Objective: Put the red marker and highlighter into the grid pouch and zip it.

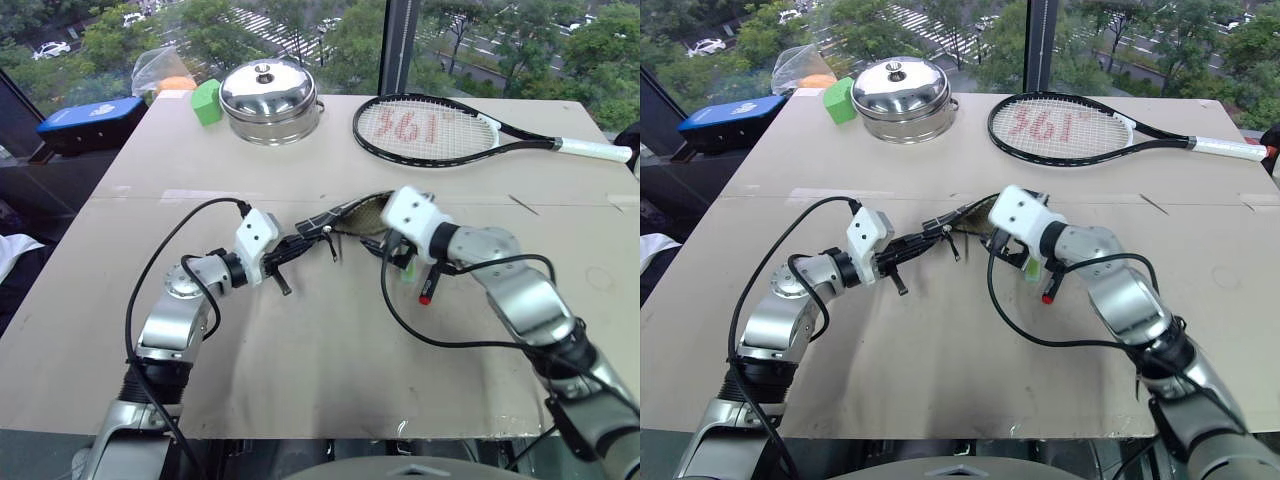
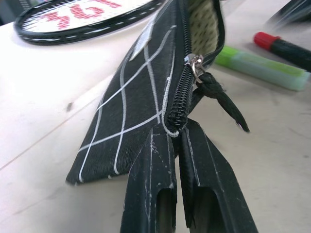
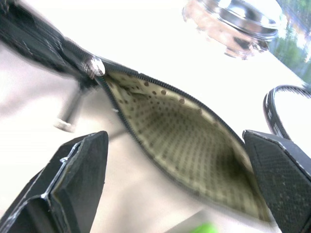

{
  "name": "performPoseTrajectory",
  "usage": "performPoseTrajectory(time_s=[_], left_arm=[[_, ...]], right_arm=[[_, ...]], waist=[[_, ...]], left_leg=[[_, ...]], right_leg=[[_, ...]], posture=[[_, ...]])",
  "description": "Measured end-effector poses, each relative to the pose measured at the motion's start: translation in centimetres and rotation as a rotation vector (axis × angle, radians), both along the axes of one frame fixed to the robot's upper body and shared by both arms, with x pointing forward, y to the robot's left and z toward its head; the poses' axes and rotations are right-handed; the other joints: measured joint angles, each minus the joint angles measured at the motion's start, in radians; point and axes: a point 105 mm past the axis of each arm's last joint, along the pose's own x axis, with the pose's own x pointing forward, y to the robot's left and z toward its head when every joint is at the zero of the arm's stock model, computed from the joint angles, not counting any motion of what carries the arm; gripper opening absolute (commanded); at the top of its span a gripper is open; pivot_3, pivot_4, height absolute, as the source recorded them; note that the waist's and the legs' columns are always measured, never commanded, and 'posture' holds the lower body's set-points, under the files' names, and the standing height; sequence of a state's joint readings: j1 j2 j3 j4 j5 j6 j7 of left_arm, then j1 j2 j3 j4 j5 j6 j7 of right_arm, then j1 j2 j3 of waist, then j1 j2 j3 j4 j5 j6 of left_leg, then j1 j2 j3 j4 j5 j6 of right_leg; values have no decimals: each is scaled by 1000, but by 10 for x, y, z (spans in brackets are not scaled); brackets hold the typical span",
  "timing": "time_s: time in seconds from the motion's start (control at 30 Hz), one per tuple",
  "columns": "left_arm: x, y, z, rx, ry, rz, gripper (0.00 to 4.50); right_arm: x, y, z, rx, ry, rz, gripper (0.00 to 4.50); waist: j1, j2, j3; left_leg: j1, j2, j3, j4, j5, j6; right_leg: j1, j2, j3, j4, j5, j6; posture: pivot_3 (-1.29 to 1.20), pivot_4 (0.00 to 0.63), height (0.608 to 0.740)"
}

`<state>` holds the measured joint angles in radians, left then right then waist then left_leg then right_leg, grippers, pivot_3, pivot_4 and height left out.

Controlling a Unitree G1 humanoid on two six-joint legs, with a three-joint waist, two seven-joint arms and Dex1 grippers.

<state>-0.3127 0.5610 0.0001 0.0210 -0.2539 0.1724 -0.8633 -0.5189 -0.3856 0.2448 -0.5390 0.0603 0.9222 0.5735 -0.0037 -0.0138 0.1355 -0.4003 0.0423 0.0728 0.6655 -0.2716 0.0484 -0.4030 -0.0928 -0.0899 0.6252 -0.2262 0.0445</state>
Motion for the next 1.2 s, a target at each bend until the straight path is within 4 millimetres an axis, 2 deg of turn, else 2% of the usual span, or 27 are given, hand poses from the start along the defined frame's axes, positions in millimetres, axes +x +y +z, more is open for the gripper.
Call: performPoseTrajectory(time_s=[0.07,0.17,0.23,0.3,0.4,0.6,0.8,0.9,0.97,1.2], left_arm=[[2,3,-1,1,-1,11,0],[5,8,-1,1,1,31,0],[6,8,0,1,-7,31,0],[7,8,1,1,-12,30,0],[9,9,1,0,-11,32,0],[9,10,3,10,-12,27,0],[3,14,2,-12,-14,47,0],[2,14,1,-21,-4,45,0],[-3,16,-3,-16,5,52,0],[-3,15,0,-17,-5,56,0]], right_arm=[[-6,-13,0,49,69,-97,4480],[-14,-32,-15,48,212,-319,4480],[-17,-34,-24,71,293,-380,4480],[-18,-22,-32,140,386,-399,4480],[-9,-16,-39,170,446,-436,4480],[9,-28,-59,143,527,-578,4480],[16,-25,-35,195,447,-541,4480],[16,-26,-31,209,440,-541,4480],[12,-24,-39,203,489,-548,4480],[6,-23,-64,170,570,-573,4480]], waist=[[1,0,0],[1,0,0],[-1,0,0],[-8,0,0],[-9,0,0],[-8,0,0],[-14,0,0],[-12,0,0],[-11,0,0],[-11,0,0]], left_leg=[[0,-1,0,0,-2,3],[0,-1,0,0,-2,3],[0,-1,0,0,-2,3],[0,-1,0,-1,-2,3],[0,-2,0,-1,-2,3],[0,-3,0,-1,1,-1],[1,-2,0,-2,1,-1],[1,-1,0,-2,1,-1],[1,-1,0,-2,1,-1],[1,-2,0,-3,1,-1]], right_leg=[[0,-1,-1,0,0,0],[-1,-2,-1,0,0,-1],[-1,-2,-1,0,0,-1],[-1,-1,-1,0,0,0],[-1,-1,-1,0,0,0],[-1,-1,0,0,0,0],[-1,1,1,0,0,0],[-1,1,0,0,0,0],[-1,1,0,0,0,0],[-1,1,1,0,0,0]], posture=[[0,150,740],[0,150,740],[0,150,740],[0,150,740],[0,150,740],[0,150,740],[0,150,740],[0,150,740],[0,150,740],[0,150,740]])
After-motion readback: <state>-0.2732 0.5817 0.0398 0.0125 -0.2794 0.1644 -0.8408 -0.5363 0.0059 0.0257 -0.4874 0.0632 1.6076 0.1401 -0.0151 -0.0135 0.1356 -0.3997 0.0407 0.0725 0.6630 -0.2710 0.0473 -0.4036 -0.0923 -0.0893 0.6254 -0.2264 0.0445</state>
